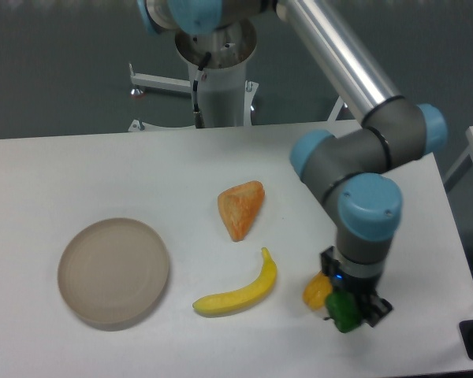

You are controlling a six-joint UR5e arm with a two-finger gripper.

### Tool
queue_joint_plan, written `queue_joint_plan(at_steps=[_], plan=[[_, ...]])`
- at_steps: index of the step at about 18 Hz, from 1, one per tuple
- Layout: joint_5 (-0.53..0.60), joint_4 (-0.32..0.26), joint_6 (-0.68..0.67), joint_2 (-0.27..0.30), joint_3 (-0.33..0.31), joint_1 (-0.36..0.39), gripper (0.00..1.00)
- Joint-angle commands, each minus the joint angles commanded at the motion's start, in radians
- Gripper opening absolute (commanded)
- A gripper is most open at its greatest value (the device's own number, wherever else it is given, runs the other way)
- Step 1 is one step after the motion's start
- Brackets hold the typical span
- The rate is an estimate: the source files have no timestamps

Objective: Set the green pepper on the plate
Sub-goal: 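Carry the green pepper across the table over the beige plate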

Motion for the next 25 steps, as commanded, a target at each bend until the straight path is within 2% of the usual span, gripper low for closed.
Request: queue_joint_plan(at_steps=[3,10,12,15,19,25], plan=[[-0.023,0.000,-0.178,0.035,-0.077,-0.064,0.54],[-0.118,0.009,-0.516,0.048,-0.111,-0.189,0.54],[-0.117,0.021,-0.565,0.055,-0.140,-0.227,0.54],[-0.117,0.069,-0.638,0.054,-0.161,-0.278,0.54],[-0.111,0.074,-0.682,0.060,-0.184,-0.350,0.54],[-0.104,0.129,-0.740,0.075,-0.289,-0.377,0.54]])
